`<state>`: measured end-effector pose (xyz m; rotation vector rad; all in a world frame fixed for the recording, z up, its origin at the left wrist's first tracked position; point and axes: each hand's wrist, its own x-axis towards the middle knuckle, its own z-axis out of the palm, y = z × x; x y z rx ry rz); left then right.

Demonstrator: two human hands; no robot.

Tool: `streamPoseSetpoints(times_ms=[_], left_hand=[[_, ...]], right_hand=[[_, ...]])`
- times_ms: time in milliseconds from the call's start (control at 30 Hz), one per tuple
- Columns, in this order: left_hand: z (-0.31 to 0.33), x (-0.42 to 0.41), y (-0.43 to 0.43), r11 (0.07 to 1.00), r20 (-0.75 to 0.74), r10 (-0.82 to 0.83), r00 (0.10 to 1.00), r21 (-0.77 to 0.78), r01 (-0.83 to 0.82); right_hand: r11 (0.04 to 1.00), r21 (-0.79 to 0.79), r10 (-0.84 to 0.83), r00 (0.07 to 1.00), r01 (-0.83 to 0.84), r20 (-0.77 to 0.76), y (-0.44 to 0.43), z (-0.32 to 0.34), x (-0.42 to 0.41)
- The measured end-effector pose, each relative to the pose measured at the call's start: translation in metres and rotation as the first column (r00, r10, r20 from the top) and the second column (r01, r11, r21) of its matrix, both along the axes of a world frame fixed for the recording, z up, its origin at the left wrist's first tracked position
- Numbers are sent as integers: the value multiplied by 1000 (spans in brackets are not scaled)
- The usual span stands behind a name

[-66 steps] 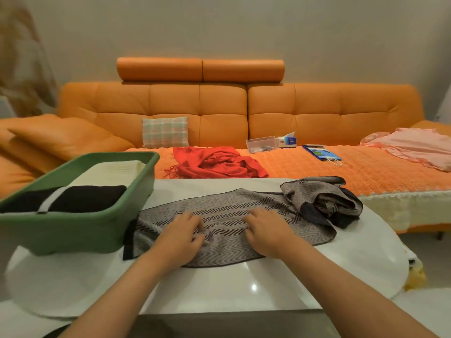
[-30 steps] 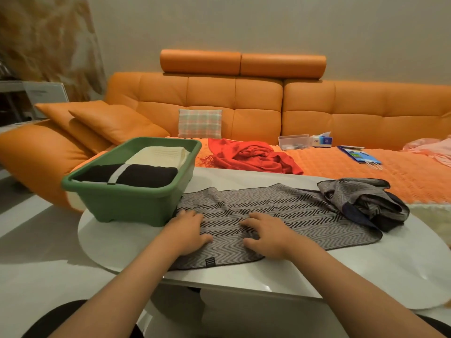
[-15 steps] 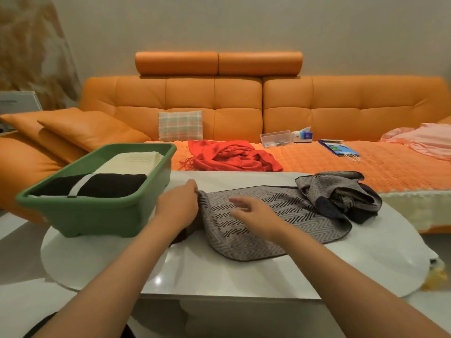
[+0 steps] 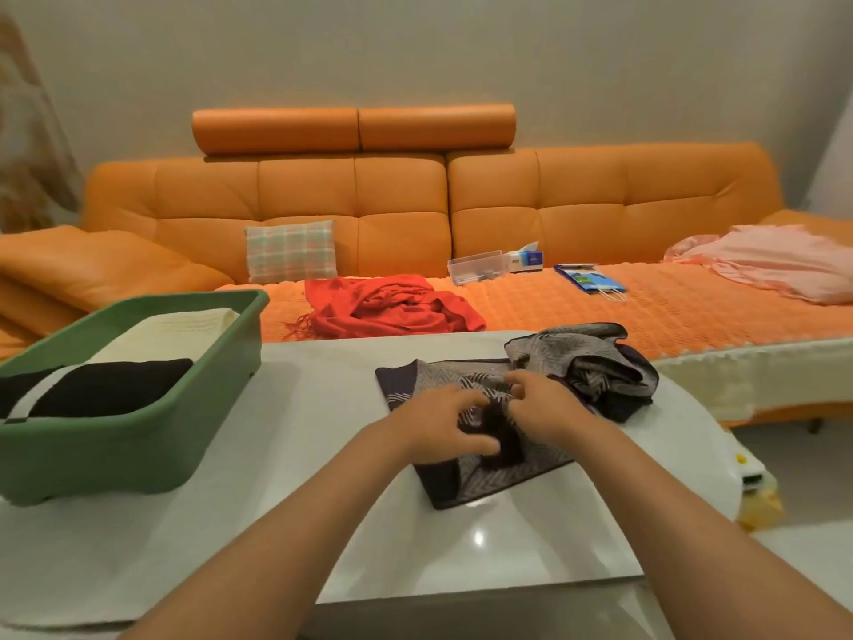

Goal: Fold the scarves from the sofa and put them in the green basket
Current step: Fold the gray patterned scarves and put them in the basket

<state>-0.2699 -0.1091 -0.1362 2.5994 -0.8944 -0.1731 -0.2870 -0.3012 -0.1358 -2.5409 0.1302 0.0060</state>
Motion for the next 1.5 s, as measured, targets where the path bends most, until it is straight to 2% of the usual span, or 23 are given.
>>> streamPoseSetpoints(times_ms=[67,233,333,467,533,600,667,733,800,833,900,967,1067,1167,1233,1300,1367,1500], left_hand=[[-19,-1,9,982,-8,-37,999,185,38],[-19,6,35,972,96,46,994,225,-66],[-12,15,60,928,156,116,981,334,-162],[-11,30,108,776,212,298,931,514,-365],[-10,32,127,744,205,375,904,516,-425],[-9,32,136,716,177,434,884,529,-457],[-7,29,135,707,205,461,863,503,-497],[-6,26,129,747,317,428,847,403,-528],[-7,26,120,832,436,320,841,295,-470],[-9,25,115,890,424,262,867,241,-386],[-13,22,106,969,226,142,964,169,-182],[-19,20,101,982,90,57,994,175,-72],[-14,22,107,975,46,35,998,217,-44],[0,20,118,985,-160,85,983,159,-59],[4,18,129,990,-218,136,966,65,-124],[6,20,141,978,-150,207,967,-6,-210],[6,24,154,954,17,298,954,8,-298],[0,29,171,866,226,378,898,256,-429]], right_hand=[[995,-79,53,997,-57,-56,-1,-5,-2],[966,-175,169,978,-189,-126,15,-9,-3],[962,-97,244,964,-254,-103,35,-9,-1],[956,17,292,956,-292,27,60,-7,4],[958,-56,284,955,-280,84,65,-6,8],[927,-257,303,949,-272,87,66,-6,13],[843,-460,318,948,-278,10,64,-7,16],[779,-544,310,946,-312,-99,60,-10,19],[780,-524,300,939,-343,-169,56,-15,20],[804,-488,299,940,-340,-162,54,-17,21],[846,-438,295,951,-304,-90,52,-20,25],[839,-469,290,956,-276,-42,52,-19,26],[817,-497,302,951,-292,-63,55,-10,21],[869,-316,324,921,-380,-217,62,5,12],[899,-220,329,916,-379,-231,70,13,6],[893,-289,322,939,-344,-121,83,15,4],[902,-309,319,948,-301,8,100,13,4],[924,-206,350,928,-321,126,146,3,4]])
